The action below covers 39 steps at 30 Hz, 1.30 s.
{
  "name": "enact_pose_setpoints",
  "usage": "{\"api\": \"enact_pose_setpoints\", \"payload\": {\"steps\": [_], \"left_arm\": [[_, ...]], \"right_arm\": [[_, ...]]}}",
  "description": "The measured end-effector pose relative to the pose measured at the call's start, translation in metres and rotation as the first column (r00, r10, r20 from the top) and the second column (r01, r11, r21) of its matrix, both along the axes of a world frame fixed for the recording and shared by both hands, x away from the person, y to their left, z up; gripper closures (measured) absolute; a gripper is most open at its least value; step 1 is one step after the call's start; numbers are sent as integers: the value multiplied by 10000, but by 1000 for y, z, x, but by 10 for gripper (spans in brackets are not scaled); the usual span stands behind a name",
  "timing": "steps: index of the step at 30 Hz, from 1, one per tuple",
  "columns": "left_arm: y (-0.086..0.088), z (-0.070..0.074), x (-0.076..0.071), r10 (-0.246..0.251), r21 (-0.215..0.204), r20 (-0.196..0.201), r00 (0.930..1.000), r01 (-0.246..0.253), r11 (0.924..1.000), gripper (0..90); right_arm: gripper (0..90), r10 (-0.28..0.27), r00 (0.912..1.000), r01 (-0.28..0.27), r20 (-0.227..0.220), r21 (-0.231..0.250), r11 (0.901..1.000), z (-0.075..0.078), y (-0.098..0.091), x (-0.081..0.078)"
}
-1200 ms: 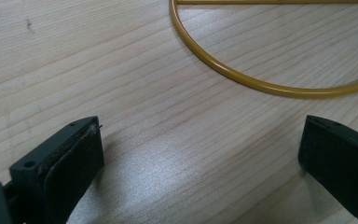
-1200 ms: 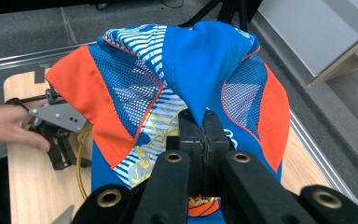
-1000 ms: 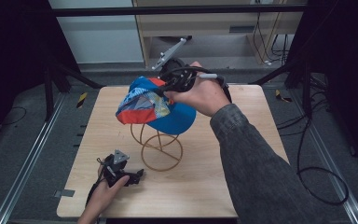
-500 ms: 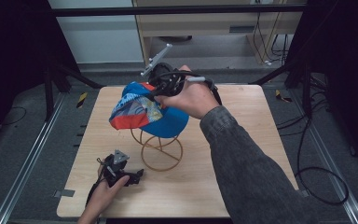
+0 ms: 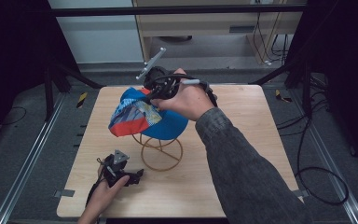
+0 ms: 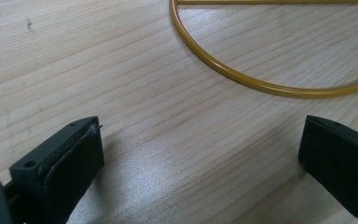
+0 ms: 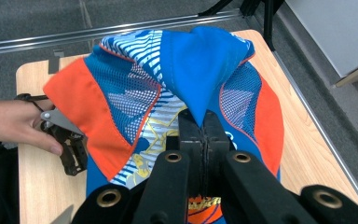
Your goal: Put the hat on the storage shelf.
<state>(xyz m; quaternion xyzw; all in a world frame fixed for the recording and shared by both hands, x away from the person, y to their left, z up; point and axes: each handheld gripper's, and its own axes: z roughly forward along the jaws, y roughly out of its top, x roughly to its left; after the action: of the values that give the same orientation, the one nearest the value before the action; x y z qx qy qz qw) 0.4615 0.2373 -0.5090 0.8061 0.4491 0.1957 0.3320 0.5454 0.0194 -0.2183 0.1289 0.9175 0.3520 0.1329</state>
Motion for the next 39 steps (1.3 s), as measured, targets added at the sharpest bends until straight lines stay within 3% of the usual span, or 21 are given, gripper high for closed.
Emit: {"api": "enact_pose_setpoints", "payload": {"steps": [9,39], "left_arm": [[0,0,0,1,1,0,10000,-1,10000,0],[-1,0,0,47,-23,6,10000,-47,10000,0]], "right_arm": [[897,75,10000,-75,-38,-147,9999,-4,6,0],[886,-58,9997,56,-247,-79,10000,-12,0,3]]}}
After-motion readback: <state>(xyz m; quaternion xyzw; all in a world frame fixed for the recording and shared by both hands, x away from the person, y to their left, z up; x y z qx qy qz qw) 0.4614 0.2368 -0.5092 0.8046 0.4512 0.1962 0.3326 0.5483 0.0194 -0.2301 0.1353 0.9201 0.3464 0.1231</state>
